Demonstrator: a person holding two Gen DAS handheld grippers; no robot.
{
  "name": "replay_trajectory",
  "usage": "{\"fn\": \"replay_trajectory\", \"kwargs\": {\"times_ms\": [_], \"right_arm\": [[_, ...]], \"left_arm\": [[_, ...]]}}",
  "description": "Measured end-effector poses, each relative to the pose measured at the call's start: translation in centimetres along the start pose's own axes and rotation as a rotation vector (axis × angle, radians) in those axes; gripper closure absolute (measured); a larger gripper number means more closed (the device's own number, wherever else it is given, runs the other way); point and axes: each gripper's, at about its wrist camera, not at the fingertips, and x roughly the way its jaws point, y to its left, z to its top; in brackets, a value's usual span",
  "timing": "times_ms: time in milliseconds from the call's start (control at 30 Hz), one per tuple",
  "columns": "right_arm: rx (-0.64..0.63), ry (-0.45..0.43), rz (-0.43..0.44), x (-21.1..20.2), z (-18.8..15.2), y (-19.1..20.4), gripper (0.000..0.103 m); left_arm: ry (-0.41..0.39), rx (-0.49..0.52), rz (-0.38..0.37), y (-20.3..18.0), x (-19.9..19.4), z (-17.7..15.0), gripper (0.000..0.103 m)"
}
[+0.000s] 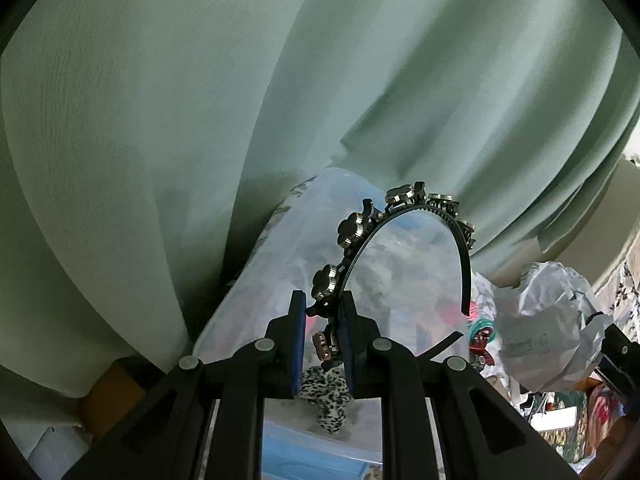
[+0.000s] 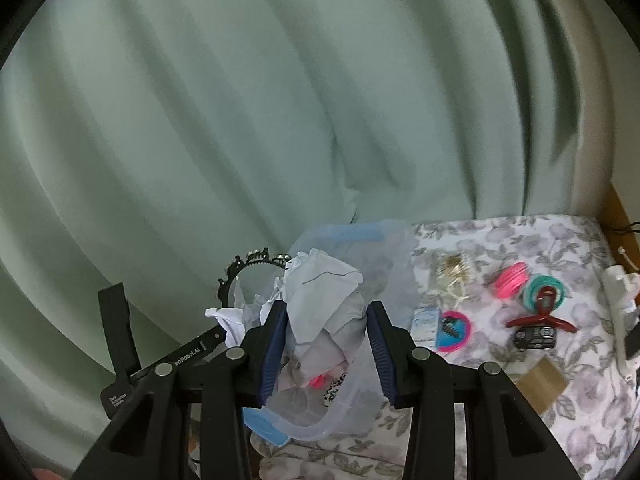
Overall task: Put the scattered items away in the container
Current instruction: 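Lower the headband into the box and open the left gripper while the right gripper releases the paper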
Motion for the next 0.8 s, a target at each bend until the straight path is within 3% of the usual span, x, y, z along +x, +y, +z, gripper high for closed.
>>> {"fn": "replay_trajectory", "kwargs": {"times_ms": [433,800], "right_arm": [[-0.054,0.122,-0.017,5.8,-0.8,1.9,0.060],[-0.079,0.161,-0.035,7.7,-1.5,2.4,0.054]], "left_arm": [[0.049,-0.025,0.030,1.4,2.2,0.1,0.087],[0.058,-0.027,0.023,1.8,1.4,0.0,0.086]]}}
